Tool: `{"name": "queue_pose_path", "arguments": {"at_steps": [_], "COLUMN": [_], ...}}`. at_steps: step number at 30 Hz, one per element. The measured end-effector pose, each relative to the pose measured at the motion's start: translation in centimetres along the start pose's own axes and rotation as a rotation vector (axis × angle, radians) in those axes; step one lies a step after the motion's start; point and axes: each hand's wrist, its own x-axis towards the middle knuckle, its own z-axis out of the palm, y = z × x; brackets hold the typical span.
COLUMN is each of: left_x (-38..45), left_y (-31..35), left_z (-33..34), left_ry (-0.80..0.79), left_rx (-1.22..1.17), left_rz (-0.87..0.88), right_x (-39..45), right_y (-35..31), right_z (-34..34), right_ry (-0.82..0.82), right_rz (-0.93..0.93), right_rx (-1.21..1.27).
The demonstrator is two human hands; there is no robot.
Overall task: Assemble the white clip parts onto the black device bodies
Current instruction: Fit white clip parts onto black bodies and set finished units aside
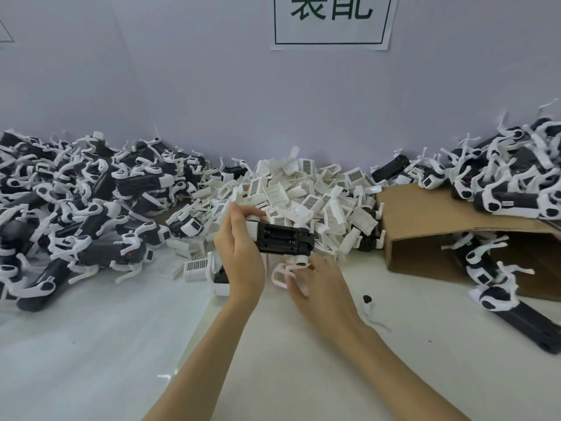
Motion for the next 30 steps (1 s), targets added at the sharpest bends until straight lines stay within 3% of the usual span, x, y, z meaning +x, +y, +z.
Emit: {"name": "queue_pose_path", "arguments": {"at_steps": [2,5,12,14,16,18,20,26,30], "left_x": [0.2,0.2,-0.8,-1.0,-1.2,-2.0,-3.6,-6.4,-6.8], "left_y": [0.3,0.7,1.2,1.2,1.3,1.1,0.6,0.0,-0.1], "left_z": [0.0,0.0,0.7,0.7,0.6,1.0,1.6,2.9,3.2], "left_ry": [0.019,0.037,-0.04,-0.149,-0.385,-0.609,-0.718,-0.783,-0.772], "left_rx": [-0.022,-0.024,0.005,0.063,0.109,0.165,0.271,0.421,0.483], "left_rz": [0.006,0.023,0.041,0.062,0.048,0.048,0.126,0.5,0.596], "right_x": [-0.3,-0.7,-2.8,-3.2,-3.3,-3.4,-3.5,-3.6,-3.8], "right_y": [0.9,2.1,6.0,6.5,6.6,6.4,6.1,4.8,4.5], "right_z": [-1.0,-3.1,-6.6,-6.7,-6.9,-7.3,-7.5,-8.1,-8.7], "right_ry": [0.081,0.022,0.107,0.14,0.21,0.258,0.275,0.335,0.427], "right_rz": [0.03,0.218,0.331,0.379,0.417,0.416,0.387,0.2,0.008], "right_rx": [0.129,0.471,0.658,0.732,0.773,0.764,0.677,0.481,0.259]}}
